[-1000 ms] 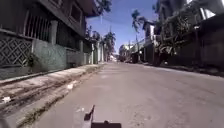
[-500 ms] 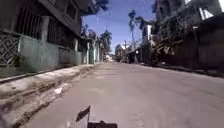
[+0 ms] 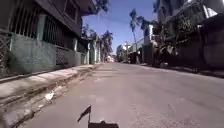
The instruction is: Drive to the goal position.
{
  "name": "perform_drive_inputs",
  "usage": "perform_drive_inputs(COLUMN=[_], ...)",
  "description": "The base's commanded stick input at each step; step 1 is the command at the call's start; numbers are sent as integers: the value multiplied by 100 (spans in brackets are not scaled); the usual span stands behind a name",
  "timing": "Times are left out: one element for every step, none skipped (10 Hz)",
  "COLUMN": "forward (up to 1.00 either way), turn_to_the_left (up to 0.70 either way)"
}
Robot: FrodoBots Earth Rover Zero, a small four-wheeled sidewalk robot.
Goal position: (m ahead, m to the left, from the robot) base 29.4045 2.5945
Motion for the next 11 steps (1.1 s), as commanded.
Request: perform_drive_inputs(forward=[70,70,70,70,70,70,70,70,70,70,70], turn_to_the_left=[-3,-3,-3,-3,-3,-3,-3,-3,-3,-3,-3])
